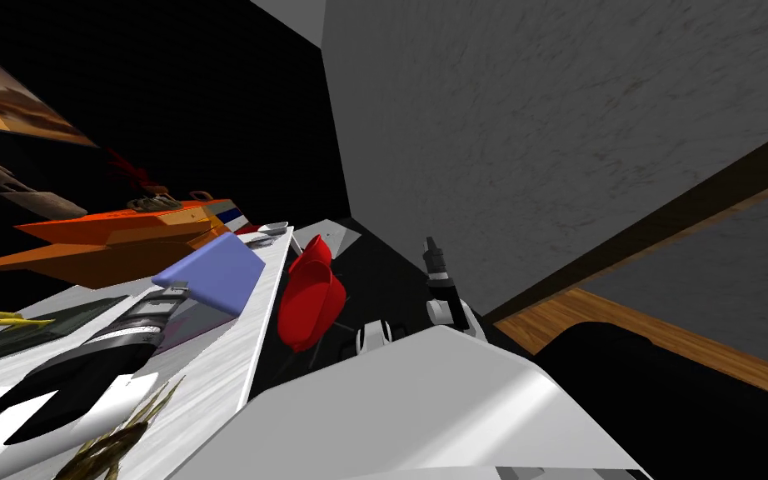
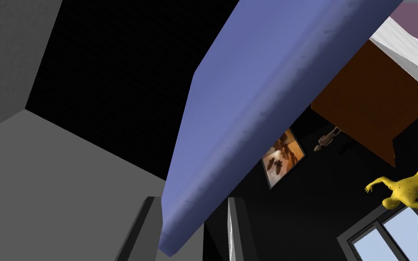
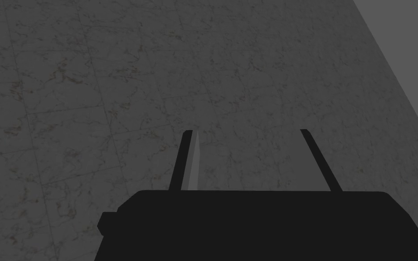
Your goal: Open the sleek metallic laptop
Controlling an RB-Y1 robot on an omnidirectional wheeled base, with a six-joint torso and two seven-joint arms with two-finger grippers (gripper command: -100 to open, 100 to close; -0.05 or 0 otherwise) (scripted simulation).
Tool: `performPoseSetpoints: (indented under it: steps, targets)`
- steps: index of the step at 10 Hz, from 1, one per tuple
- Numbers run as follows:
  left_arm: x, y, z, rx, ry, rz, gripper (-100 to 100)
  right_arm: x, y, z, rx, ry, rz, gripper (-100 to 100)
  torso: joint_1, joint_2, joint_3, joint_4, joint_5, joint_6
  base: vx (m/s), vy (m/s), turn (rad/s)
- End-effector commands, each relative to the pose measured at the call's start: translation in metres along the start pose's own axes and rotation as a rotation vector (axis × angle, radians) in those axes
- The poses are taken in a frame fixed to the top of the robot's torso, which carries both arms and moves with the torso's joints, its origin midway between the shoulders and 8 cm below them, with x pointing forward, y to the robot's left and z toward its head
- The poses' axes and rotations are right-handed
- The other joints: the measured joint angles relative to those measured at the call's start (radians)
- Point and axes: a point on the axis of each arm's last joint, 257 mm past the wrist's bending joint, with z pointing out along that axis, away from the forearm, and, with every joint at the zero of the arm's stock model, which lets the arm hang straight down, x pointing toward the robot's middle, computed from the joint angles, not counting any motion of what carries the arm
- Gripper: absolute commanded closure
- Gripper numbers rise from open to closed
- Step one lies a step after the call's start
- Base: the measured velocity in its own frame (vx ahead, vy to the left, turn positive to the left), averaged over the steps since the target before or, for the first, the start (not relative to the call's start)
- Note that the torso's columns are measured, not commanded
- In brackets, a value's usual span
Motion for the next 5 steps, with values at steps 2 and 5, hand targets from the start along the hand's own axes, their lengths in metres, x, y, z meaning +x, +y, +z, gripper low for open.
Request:
performPoseSetpoints:
  steps: [2,5]
  targets:
    - [0.0029,0.0017,0.0058,-0.016,-0.003,-0.163,100,0.0000,-0.0001,0.0000,0.000,0.000,0.000,0,0.004,-0.001,0.000,-0.002,0.003,-0.001,-0.052,0.094,-0.006]
    - [0.0061,0.0030,0.0100,-0.028,-0.004,-0.281,100,0.0000,-0.0001,0.0000,0.000,0.000,0.000,0,0.003,-0.006,-0.003,-0.004,0.004,-0.001,-0.050,0.086,0.001]
